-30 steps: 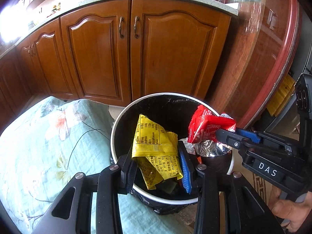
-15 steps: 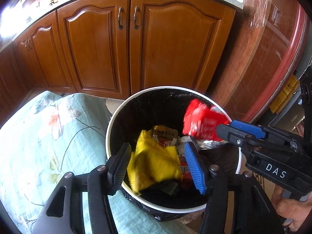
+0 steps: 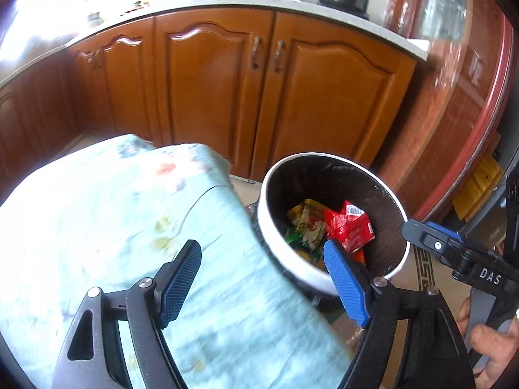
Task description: Collect trash
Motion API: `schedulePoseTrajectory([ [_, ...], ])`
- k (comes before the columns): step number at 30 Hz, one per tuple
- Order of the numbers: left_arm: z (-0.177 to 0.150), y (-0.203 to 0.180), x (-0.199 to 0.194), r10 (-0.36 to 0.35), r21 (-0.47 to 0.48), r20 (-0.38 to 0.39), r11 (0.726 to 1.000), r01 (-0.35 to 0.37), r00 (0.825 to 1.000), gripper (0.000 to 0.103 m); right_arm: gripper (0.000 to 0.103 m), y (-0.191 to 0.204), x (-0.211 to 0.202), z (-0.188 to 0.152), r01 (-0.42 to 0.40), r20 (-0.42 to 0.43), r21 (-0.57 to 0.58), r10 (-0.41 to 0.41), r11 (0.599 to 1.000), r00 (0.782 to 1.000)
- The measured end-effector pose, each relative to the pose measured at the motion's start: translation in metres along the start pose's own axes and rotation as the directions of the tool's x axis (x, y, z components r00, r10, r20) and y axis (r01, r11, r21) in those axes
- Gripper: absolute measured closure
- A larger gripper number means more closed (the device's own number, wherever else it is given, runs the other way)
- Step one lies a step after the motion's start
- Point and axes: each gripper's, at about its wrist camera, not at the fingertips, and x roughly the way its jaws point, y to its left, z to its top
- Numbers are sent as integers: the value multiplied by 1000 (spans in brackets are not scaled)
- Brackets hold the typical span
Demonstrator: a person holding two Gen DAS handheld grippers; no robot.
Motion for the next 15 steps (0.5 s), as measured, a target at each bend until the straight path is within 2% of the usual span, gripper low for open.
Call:
schedulePoseTrajectory([
  [6,-45,7,-54,48,-11,71,999,-47,996,20,7,19,-26,-38,-49,24,68,47,996,999],
  [10,-72,11,-87,73,-10,118,997,-72,990,16,3,40,-45,-59,-30,47,53,28,998,999],
  [13,-92,14,-112,94,-6,169,996,-94,981,15,3,56,-63,-76,-11,108,13,10,1000,994],
  [15,-105,14,-128,107,0,213,994,-110,971,11,3,70,-79,-86,18,187,-41,-10,999,982],
])
